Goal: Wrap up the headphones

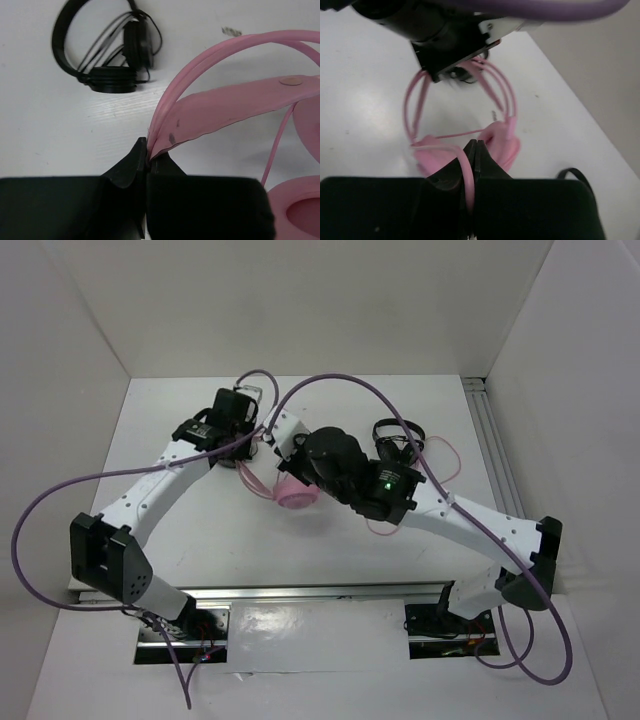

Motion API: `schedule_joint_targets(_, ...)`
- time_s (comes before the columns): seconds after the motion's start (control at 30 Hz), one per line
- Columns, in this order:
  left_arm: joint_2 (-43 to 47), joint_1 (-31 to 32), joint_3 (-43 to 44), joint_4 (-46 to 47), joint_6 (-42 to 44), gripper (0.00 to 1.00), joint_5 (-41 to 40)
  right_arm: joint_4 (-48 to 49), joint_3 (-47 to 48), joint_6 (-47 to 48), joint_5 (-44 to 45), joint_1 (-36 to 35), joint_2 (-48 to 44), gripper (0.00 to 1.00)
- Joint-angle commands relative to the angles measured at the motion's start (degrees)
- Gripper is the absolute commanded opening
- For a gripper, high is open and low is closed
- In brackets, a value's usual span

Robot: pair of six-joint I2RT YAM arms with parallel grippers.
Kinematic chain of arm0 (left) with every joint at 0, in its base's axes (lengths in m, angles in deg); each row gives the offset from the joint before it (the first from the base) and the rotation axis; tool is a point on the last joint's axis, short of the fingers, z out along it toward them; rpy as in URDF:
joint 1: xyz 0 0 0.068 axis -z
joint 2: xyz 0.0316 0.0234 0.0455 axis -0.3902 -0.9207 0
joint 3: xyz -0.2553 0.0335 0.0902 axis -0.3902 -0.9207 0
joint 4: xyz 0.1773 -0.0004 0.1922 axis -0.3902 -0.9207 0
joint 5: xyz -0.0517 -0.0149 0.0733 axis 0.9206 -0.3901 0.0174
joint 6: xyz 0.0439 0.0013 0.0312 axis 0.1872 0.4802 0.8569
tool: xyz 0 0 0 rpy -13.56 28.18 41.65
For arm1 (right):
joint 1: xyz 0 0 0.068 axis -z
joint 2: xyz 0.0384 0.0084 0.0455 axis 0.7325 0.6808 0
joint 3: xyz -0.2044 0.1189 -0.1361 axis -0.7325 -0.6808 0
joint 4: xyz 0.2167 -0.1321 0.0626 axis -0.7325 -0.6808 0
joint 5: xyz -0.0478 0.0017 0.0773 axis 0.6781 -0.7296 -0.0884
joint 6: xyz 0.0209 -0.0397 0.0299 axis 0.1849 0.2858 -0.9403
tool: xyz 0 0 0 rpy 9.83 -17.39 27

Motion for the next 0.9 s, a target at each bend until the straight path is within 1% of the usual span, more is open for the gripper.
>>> schedule_joint_targets(0.0, 1.4, 2.1, 0.9, 0.5, 4.5, 0.00, 3.3, 2.0, 2.2, 6.5, 17.1, -2.0, -0.2, 0.00)
schedule_joint_targets(0.03, 1.4, 2.6, 0.4, 0.5, 5.0, 0.00, 4.3, 3.9, 1.2, 7.6, 18.8, -2.0, -1.0, 0.00)
schedule_joint_targets(0.07, 2.9, 3.3, -0.2, 0.5, 5.5, 0.00, 5.8, 10.0, -1.8, 8.7, 23.5, -2.0, -1.7, 0.00)
schedule_joint_targets(0.1, 3.5, 4.7, -0.2, -0.2, 5.5, 0.00, 5.8, 13.1, -3.4, 11.1, 25.4, -2.0, -2.2, 0.00)
schedule_joint_targets(0.13, 4.2, 5.5, -1.8, -0.7, 6.3, 0.00, 5.8, 16.7, -5.2, 12.4, 27.3, -2.0, -3.3, 0.05)
schedule_joint_targets(0.17, 5.2, 6.3, -2.6, -0.7, 6.3, 0.00, 6.4, 21.7, -7.4, 13.0, 28.8, -0.9, -3.3, 0.06)
schedule_joint_targets(0.23, 8.6, 7.5, -3.8, -1.3, 6.3, 0.00, 7.9, 22.3, -7.4, 11.0, 26.7, 2.1, -4.2, 0.07)
schedule_joint_targets(0.27, 9.9, 7.5, -4.7, -1.3, 6.3, 0.00, 9.8, 22.3, -7.4, 9.7, 22.8, 3.4, -4.7, 0.09)
schedule_joint_targets(0.37, 15.4, 8.0, -6.8, -2.0, 6.3, 0.00, 12.4, 24.1, -9.4, 4.4, 17.4, 8.5, -6.9, 0.09)
schedule_joint_targets(0.4, 17.0, 8.6, -7.4, -2.0, 6.3, 0.00, 14.3, 25.3, -9.9, 3.0, 11.8, 10.0, -6.9, 0.11)
schedule_joint_targets(0.43, 18.4, 8.6, -7.9, -2.0, 6.8, 0.00, 15.7, 25.3, -10.7, -0.1, 8.4, 11.7, -7.6, 0.11)
schedule_joint_targets(0.47, 21.2, 9.1, -7.9, -2.0, 6.8, 0.00, 17.0, 26.0, -10.7, -1.8, 4.9, 15.9, -7.6, 0.13)
schedule_joint_targets(0.5, 22.3, 9.1, -8.6, -2.0, 6.8, 0.00, 18.8, 26.0, -10.7, -3.6, -2.8, 18.3, -6.7, 0.13)
schedule_joint_targets(0.53, 23.4, 9.8, -8.6, -2.6, 6.8, 0.00, 19.9, 26.0, -10.2, -6.8, -6.7, 20.6, -5.9, 0.15)
schedule_joint_targets(0.57, 24.3, 9.8, -8.6, -2.6, 6.8, 0.00, 20.9, 26.0, -9.7, -8.3, -10.5, 24.9, -4.9, 0.15)
schedule_joint_targets(0.6, 25.8, 9.8, -7.8, -2.6, 7.4, 0.00, 23.0, 26.0, -9.2, -9.6, -18.3, 26.8, -2.7, 0.15)
schedule_joint_targets(0.63, 25.9, 9.8, -6.8, -3.2, 7.4, 0.00, 23.8, 26.0, -9.2, -12.4, -22.2, 30.3, -1.3, 0.16)
schedule_joint_targets(0.67, 26.5, 9.8, -4.1, -3.2, 7.4, 0.00, 23.8, 26.8, -9.2, -13.8, -26.2, 31.7, 1.1, 0.16)
schedule_joint_targets(0.7, 26.5, 9.8, -2.3, -4.0, 6.9, 0.00, 23.8, 29.0, -9.8, -15.4, -34.7, 33.0, 2.2, 0.18)
schedule_joint_targets(0.73, 26.5, 9.8, -0.4, -4.8, 5.2, 0.00, 22.7, 30.9, -10.7, -18.7, -38.9, 34.5, 3.2, 0.19)
schedule_joint_targets(0.77, 25.9, 9.8, 4.0, -4.8, 4.1, 0.00, 21.7, 33.1, -11.9, -20.8, -41.6, 34.5, 4.8, 0.19)
schedule_joint_targets(0.8, 24.8, 9.8, 6.3, -5.6, 3.1, 0.00, 20.2, 38.6, -15.0, -23.1, -46.8, 34.5, 5.4, 0.20)
schedule_joint_targets(0.83, 24.1, 9.8, 8.7, -6.1, 1.8, 0.00, 20.2, 41.9, -16.8, -26.7, -48.9, 33.7, 6.1, 0.20)
schedule_joint_targets(0.87, 23.5, 9.8, 13.4, -6.6, 1.7, 0.00, 20.2, 44.6, -18.3, -28.0, -49.6, 31.2, 7.6, 0.22)
